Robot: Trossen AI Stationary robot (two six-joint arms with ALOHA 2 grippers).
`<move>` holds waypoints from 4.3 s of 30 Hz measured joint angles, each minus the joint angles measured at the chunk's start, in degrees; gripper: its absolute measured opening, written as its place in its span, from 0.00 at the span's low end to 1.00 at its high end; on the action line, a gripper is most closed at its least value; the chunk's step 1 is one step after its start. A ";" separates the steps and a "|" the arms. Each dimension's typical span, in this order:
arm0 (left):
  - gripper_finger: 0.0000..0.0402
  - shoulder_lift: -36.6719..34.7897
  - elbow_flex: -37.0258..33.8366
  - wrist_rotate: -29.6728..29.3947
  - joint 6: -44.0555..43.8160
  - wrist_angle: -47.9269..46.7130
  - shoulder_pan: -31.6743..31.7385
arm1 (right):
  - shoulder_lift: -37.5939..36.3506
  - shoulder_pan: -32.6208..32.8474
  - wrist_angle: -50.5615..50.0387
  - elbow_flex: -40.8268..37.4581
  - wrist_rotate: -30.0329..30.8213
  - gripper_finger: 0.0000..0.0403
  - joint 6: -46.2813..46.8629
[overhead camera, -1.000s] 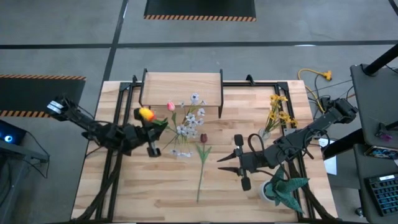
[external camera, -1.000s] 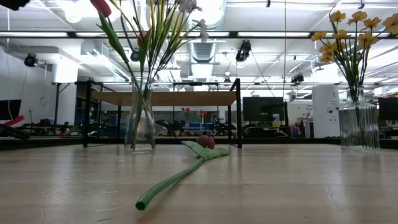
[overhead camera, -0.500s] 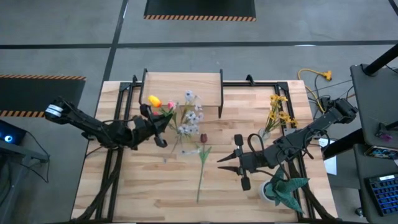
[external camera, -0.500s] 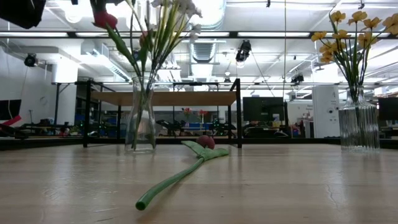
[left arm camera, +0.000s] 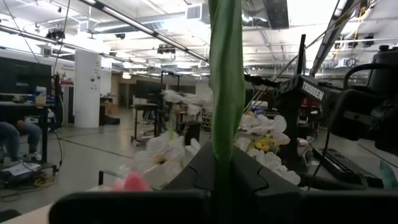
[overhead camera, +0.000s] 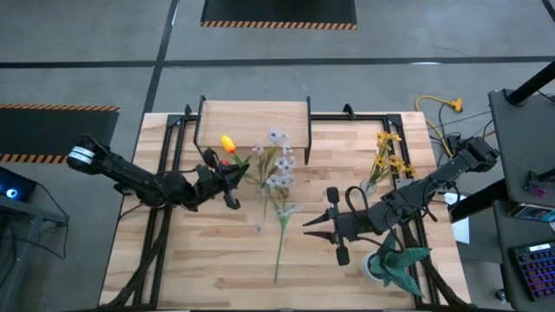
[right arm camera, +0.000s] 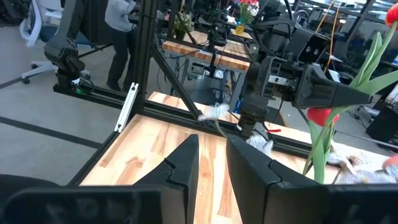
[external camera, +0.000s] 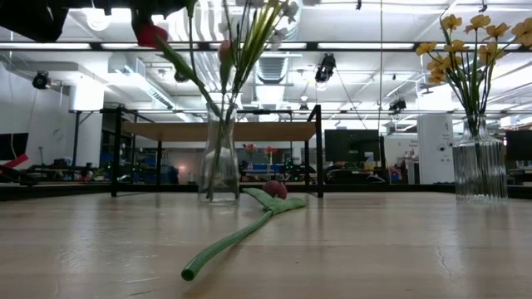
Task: Pick and place flowers into a vace then onto a shelf
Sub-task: Put the yellow flower into the left transparent vase
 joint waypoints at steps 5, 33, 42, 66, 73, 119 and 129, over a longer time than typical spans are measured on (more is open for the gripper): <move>0.00 0.46 1.29 0.00 0.09 0.01 0.00 | 0.00 -0.02 0.00 0.00 -0.02 0.19 0.01; 0.00 2.72 7.13 5.57 2.34 -0.79 -2.14 | 0.00 -0.09 -0.02 -0.04 -0.04 0.17 0.01; 0.00 7.47 7.95 5.35 6.97 2.11 -2.10 | 0.00 -0.11 -0.02 -0.04 -0.04 0.17 0.01; 0.00 11.26 7.13 5.32 10.68 -1.54 -1.50 | 0.13 -0.13 0.00 -0.04 -0.10 0.17 0.01; 0.00 11.26 7.07 4.35 10.51 -3.50 -1.11 | 0.13 -0.13 0.02 -0.04 -0.10 0.19 0.20; 0.29 11.24 6.43 4.48 4.76 -14.10 1.84 | 0.13 -0.13 0.07 -0.04 -0.13 0.20 0.20; 0.61 7.00 6.48 4.50 6.03 -15.97 1.68 | 0.13 -0.13 0.05 -0.04 -0.13 0.17 0.20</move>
